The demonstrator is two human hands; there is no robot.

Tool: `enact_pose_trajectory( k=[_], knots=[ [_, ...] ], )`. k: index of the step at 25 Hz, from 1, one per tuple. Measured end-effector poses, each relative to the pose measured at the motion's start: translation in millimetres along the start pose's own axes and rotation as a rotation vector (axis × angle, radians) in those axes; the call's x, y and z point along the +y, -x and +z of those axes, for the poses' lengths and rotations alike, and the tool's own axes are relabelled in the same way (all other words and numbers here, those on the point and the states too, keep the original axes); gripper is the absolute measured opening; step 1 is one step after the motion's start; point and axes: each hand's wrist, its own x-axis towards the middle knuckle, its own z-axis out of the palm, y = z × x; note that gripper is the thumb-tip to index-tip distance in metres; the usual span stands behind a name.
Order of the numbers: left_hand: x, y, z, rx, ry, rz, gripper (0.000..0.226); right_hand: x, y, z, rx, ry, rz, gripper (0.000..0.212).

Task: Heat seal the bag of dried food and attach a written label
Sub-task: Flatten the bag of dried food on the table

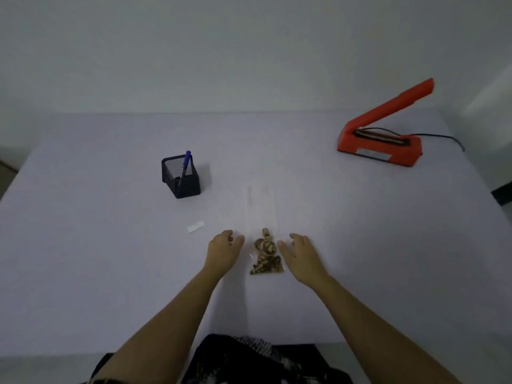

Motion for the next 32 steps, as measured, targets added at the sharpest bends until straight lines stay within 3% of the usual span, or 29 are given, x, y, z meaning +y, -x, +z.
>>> enact_pose_trajectory(
  k=[3, 7, 10, 14, 18, 22, 27, 30, 32],
  knots=[
    [0.6, -15.4, 12.4, 0.018, 0.155, -0.124, 0.047, -5.6, -19.1, 2.9, 0.014, -0.177, 0.070, 0.061],
    [5.2, -31.9, 26.7, -0.006, 0.316, -0.209, 0.041, -15.5, -34.4, 5.9, -0.001, -0.375, 0.140, 0.052],
    [3.4, -31.8, 28.6, -0.003, 0.439, -0.160, 0.016, -7.5, -38.6, 8.9, 0.025, -0.443, 0.106, 0.033],
    [0.0, -20.8, 19.7, -0.116, 0.564, -0.038, 0.017, 4.6, -33.6, 2.0, -0.016, -0.467, 0.056, 0.011],
    [-5.7, -9.8, 14.2, -0.171, 0.587, 0.026, 0.018, 4.5, -26.2, -3.5, -0.139, -0.541, 0.043, 0.010],
    [-11.0, -5.6, 11.8, -0.215, 0.665, 0.016, 0.013, 4.1, -16.5, -5.4, -0.150, -0.656, -0.004, 0.012],
    [-8.2, 1.9, 13.8, -0.247, 0.693, 0.030, 0.017, 6.9, -11.5, -6.8, -0.175, -0.620, -0.050, 0.029],
    [-7.5, 3.3, 14.4, -0.277, 0.674, 0.064, 0.031, 4.1, -11.1, -8.0, -0.147, -0.594, -0.078, 0.017],
    [-9.3, -0.7, 14.7, -0.265, 0.560, 0.128, 0.028, 2.6, -11.3, -7.0, -0.096, -0.574, -0.102, 0.005]
  ],
)
